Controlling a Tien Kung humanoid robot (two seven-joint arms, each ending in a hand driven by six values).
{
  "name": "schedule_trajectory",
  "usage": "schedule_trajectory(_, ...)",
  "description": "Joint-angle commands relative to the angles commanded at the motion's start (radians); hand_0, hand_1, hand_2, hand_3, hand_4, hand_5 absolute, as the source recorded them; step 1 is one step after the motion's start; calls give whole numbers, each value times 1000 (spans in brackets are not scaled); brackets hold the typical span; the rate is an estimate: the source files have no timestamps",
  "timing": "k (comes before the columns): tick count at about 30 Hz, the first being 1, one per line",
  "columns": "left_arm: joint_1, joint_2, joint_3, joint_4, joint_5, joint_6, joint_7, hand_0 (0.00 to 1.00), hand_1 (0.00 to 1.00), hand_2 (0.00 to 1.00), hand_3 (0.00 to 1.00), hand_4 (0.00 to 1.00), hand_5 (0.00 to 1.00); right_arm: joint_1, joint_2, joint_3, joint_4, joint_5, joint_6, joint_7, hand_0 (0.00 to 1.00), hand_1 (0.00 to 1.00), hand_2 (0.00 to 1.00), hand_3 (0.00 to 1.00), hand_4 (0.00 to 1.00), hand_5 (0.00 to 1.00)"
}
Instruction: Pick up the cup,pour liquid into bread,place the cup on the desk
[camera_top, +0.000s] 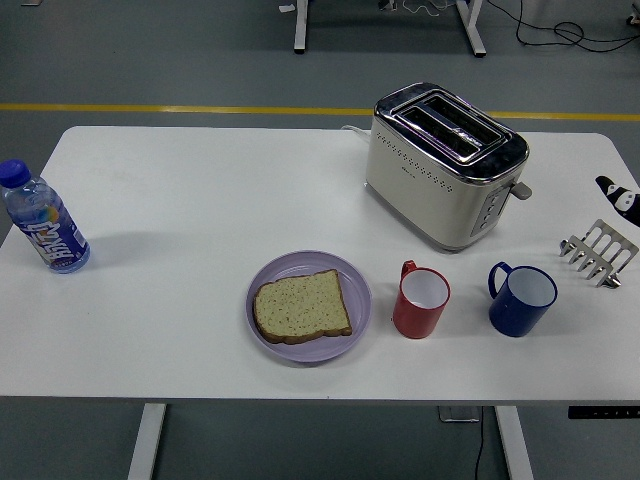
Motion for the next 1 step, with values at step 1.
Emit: schedule_trajectory(1, -1, 0, 0, 0, 0, 0, 0, 681, 683, 693, 542, 254, 998, -1, 0, 0, -1, 11, -4, 6, 951, 881, 981, 998, 992, 70)
